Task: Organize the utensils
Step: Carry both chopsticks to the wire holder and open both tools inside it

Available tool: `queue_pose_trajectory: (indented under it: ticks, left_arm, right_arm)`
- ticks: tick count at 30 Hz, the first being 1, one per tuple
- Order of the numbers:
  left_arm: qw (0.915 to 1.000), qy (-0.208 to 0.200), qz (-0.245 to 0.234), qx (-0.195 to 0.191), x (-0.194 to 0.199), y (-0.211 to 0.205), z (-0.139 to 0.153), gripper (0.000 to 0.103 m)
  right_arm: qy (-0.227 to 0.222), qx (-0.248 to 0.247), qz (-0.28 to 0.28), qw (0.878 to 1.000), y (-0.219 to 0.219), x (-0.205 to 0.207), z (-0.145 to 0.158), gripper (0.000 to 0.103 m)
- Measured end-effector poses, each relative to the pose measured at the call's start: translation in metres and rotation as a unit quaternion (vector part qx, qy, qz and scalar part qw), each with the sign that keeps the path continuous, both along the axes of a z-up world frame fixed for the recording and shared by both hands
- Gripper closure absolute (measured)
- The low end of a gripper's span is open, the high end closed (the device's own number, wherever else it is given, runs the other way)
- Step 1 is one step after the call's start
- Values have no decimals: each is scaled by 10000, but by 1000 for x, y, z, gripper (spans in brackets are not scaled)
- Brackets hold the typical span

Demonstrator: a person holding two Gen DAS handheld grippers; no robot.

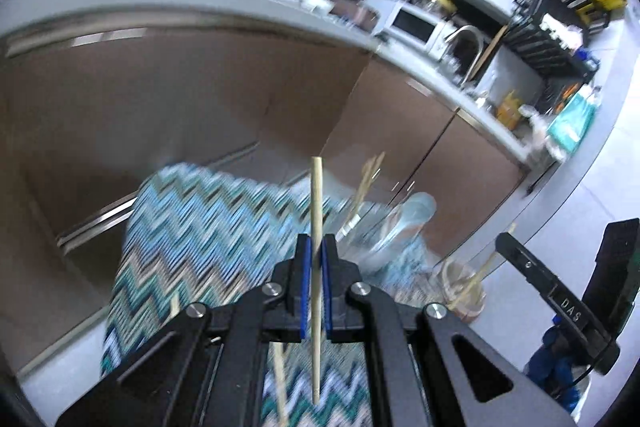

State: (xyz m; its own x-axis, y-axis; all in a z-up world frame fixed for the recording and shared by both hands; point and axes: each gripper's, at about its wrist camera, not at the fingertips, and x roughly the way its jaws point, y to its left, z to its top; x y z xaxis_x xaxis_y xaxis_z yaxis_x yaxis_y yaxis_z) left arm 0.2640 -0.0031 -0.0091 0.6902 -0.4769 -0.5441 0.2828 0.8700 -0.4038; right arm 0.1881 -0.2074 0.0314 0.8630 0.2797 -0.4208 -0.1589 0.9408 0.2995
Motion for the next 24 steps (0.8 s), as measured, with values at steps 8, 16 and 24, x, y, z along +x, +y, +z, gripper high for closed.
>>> queue_pose_trajectory:
  ticks: [8,16,24]
  left_arm:
    - [9962,-754,109,-423,63,-50,40,98]
    - [9949,-862,298,-440,132,-99,13,98]
    - [9923,-1104,546,147,146,-134,-42,98]
  right_arm:
    - [-968,-184,-244,9948,-14,50,36,97]
    - [-1095,-528,-414,9917,-20,106,9,97]
    - [-875,-755,-421,9924,-23,130,-41,97]
